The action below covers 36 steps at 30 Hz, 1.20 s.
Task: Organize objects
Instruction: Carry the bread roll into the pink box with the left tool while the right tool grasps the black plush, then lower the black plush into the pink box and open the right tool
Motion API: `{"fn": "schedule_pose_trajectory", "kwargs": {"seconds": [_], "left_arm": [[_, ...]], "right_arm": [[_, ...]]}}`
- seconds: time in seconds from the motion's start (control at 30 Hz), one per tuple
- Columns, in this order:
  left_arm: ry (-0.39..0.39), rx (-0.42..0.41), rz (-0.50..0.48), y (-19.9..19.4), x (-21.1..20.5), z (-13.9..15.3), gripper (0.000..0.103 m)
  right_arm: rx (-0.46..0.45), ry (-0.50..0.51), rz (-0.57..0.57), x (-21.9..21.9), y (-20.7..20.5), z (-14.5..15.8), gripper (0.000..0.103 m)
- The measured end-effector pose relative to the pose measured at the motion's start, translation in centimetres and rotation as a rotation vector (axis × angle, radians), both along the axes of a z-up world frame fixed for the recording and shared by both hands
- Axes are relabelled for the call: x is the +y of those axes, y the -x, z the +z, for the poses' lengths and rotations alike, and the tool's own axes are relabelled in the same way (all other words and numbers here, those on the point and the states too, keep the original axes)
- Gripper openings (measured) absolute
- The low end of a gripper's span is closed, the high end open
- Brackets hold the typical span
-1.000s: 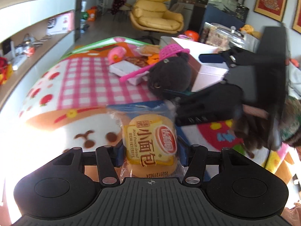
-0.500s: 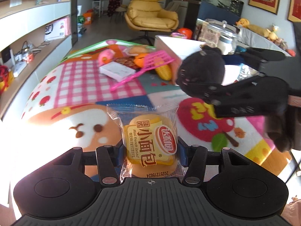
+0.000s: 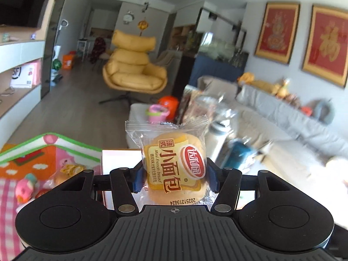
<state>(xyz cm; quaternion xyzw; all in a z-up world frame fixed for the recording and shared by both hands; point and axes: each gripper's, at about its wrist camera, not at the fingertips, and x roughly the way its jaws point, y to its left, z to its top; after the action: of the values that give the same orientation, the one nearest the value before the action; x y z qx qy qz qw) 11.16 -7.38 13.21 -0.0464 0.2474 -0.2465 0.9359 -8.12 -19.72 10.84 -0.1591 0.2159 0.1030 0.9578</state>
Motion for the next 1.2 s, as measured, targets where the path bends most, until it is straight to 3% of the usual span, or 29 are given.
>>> {"fn": "schedule_pose_trajectory", "kwargs": {"seconds": [0.07, 0.2, 0.3, 0.47, 0.53, 0.63, 0.7, 0.83, 1.0, 1.1, 1.2], "left_arm": [[-0.079, 0.041, 0.008, -2.2, -1.8, -2.3, 0.058], [-0.007, 0.034, -0.001, -2.8, -0.8, -3.7, 0.058], [0.031, 0.02, 0.003, -1.1, 1.7, -3.5, 0.058], [0.004, 0.018, -0.02, 3.8, 5.5, -4.1, 0.057], [-0.033, 0.015, -0.03, 5.7, 6.2, -4.6, 0.057], [-0.158, -0.007, -0.025, 7.9, 7.1, -5.8, 0.058], [-0.222, 0.001, 0.009, 8.4, 8.1, -6.6, 0.058], [-0.21, 0.051, 0.083, 7.5, 10.4, -7.5, 0.058], [-0.229, -0.015, 0.054, 5.8, 11.7, -7.2, 0.058], [-0.156, -0.014, 0.09, 3.5, 13.2, -6.5, 0.058], [-0.051, 0.043, 0.193, 0.0, 15.4, -5.7, 0.058]], "right_arm": [[0.0, -0.015, -0.011, -0.6, -0.3, 0.3, 0.085], [0.005, -0.073, -0.034, -2.0, -1.7, 0.9, 0.085], [0.03, -0.133, -0.045, -2.7, -3.8, 1.4, 0.085], [0.001, -0.202, -0.051, -2.7, -8.5, 3.4, 0.085], [0.014, -0.241, -0.033, -2.7, -11.2, 4.1, 0.089], [0.017, -0.225, -0.067, -1.5, -13.7, 3.8, 0.099], [0.025, -0.206, -0.056, -0.2, -13.5, 2.8, 0.101], [0.062, -0.168, -0.028, 2.0, -11.3, -0.3, 0.103], [0.097, -0.133, -0.02, 3.7, -7.8, -4.0, 0.103], [0.105, -0.126, -0.021, 4.2, -6.4, -5.6, 0.103], [0.119, -0.128, -0.03, 4.6, -6.1, -7.0, 0.103]]}}
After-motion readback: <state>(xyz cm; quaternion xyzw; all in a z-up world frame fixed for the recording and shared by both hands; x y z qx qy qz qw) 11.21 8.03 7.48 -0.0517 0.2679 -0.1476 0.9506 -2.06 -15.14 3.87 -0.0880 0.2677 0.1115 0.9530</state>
